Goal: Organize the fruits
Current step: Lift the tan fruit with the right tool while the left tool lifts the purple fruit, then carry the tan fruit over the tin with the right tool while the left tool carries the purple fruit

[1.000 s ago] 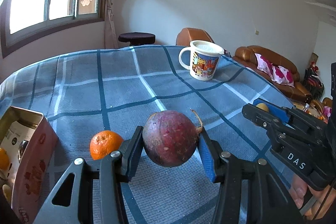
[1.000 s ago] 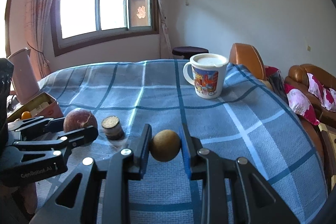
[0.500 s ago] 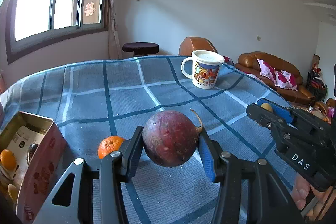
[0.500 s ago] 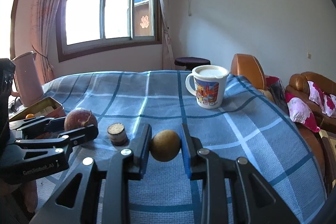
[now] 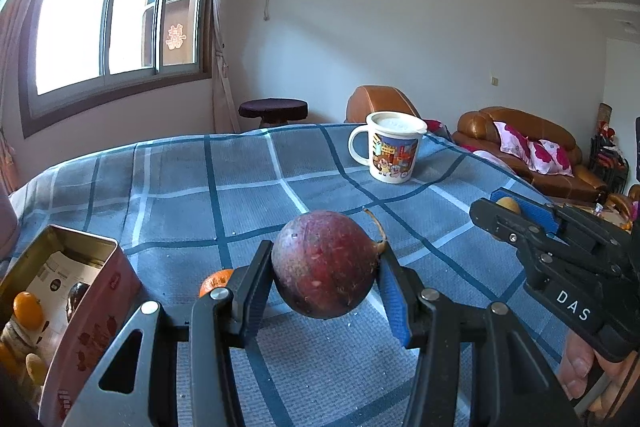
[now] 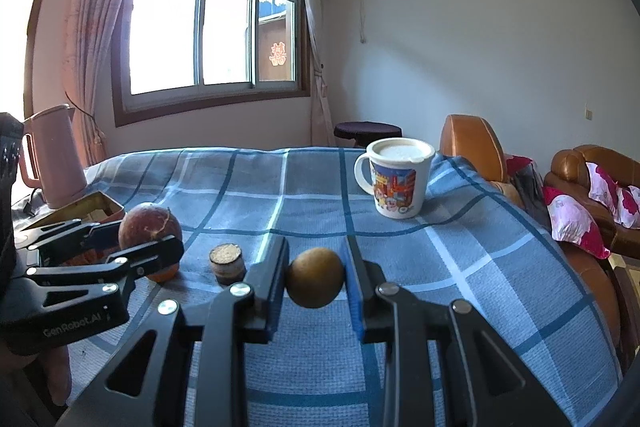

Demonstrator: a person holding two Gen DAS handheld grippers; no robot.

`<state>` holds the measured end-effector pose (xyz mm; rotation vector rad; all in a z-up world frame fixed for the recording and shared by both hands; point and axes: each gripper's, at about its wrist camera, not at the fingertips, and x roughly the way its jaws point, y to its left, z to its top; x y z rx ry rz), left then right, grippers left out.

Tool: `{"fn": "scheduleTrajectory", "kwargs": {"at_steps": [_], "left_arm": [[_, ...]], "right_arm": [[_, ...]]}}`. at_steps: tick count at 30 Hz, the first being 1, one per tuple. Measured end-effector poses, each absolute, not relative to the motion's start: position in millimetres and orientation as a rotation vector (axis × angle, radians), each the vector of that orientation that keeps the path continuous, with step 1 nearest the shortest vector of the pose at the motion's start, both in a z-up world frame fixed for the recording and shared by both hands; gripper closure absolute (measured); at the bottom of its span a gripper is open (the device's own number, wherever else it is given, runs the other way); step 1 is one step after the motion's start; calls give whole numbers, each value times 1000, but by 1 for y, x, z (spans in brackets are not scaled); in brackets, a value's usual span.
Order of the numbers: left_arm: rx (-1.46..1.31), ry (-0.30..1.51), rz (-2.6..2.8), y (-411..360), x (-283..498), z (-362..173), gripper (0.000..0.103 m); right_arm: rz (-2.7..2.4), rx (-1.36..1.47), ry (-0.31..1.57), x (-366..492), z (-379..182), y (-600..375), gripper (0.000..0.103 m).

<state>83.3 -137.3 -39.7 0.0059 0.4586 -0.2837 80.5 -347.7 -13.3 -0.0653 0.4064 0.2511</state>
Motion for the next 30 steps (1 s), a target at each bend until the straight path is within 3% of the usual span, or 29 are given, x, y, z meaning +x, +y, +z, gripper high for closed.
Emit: {"fn": "scheduleTrajectory", "kwargs": {"at_steps": [30], "left_arm": [[52, 352, -237, -140, 62, -33, 51]], "right_arm": [[262, -79, 336, 69, -9, -345, 73]]}}
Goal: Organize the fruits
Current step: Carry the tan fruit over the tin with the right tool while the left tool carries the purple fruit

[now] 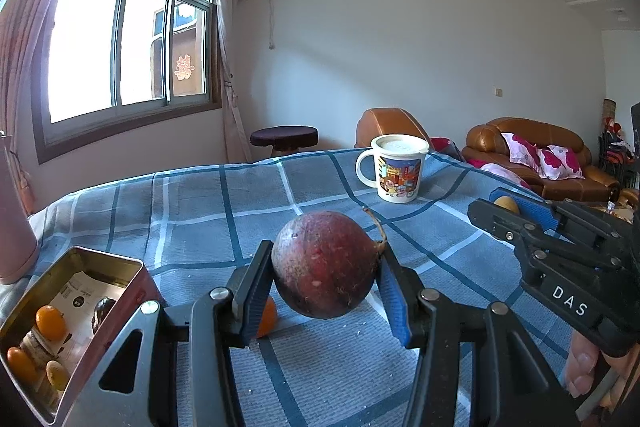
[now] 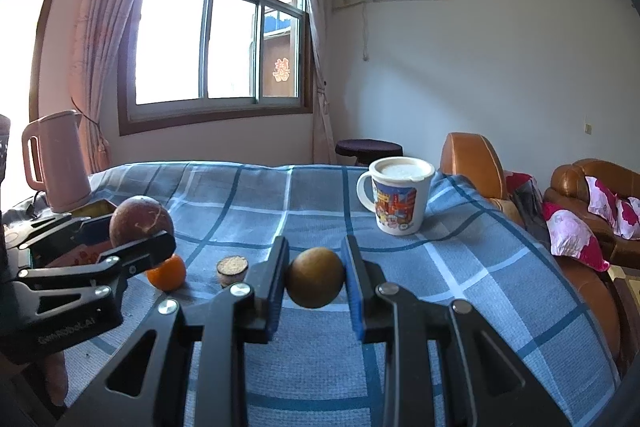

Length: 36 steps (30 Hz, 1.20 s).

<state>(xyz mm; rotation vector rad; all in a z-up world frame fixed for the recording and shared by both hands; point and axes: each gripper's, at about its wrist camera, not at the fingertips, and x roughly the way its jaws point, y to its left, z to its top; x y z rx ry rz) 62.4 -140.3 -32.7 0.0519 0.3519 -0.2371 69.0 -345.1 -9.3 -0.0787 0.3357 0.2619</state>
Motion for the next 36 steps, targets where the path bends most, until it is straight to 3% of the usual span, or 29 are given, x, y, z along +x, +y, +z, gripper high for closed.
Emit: {"fn": "scheduleTrajectory", "kwargs": {"at_steps": [36], "left_arm": [[-16, 403, -141, -75, 64, -33, 51]], "right_arm": [[403, -166, 356, 74, -10, -265, 73]]}}
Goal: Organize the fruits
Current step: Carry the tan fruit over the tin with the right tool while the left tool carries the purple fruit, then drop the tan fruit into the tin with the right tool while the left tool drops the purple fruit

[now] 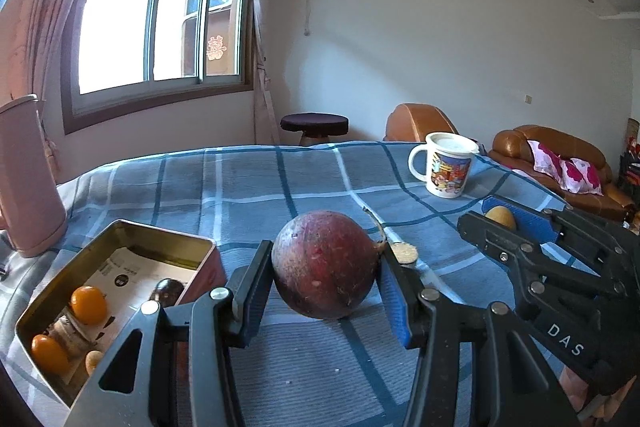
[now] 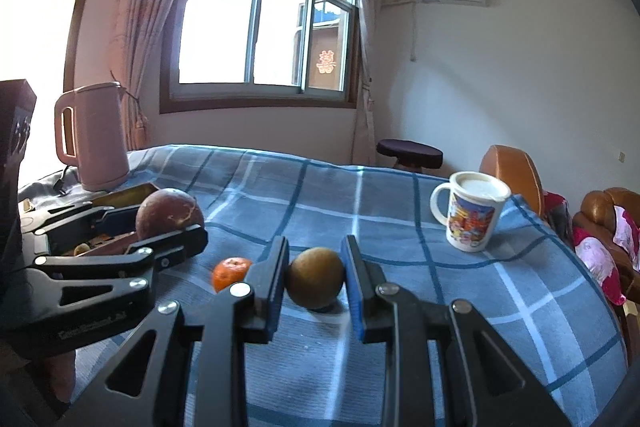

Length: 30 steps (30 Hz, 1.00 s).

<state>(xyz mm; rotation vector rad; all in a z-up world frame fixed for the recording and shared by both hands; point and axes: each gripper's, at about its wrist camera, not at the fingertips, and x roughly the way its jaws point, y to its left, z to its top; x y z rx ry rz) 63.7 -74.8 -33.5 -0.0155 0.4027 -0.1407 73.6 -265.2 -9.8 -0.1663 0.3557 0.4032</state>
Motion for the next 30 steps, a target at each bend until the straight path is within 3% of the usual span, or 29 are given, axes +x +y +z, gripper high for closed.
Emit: {"fn": "scheduleTrajectory", "kwargs": {"at_steps": [30], "left_arm": [[-75, 425, 38, 32, 51, -32, 51]], "right_arm": [[608, -234, 368, 73, -1, -157, 73]]}}
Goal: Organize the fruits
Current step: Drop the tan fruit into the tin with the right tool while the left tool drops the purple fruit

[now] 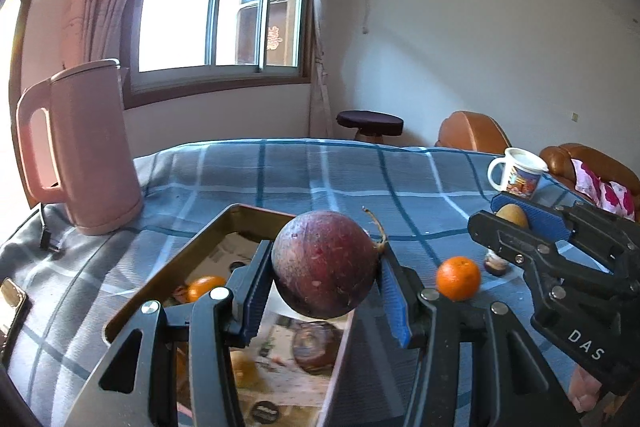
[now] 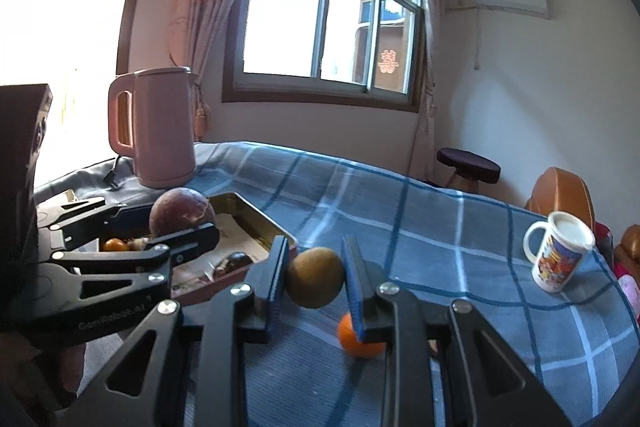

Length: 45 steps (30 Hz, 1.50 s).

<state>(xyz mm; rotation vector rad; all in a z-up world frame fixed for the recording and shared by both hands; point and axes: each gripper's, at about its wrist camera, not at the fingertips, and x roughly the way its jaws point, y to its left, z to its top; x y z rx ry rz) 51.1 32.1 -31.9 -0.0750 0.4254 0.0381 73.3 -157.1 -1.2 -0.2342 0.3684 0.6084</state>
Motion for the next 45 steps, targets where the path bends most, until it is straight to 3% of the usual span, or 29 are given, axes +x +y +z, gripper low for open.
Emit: {"fn": "scheduleTrajectory", "kwargs": {"at_steps": [45], "left_arm": [[-146, 505, 197, 123, 55, -47, 51]], "right_arm": [[773, -332, 478, 83, -34, -39, 73]]}}
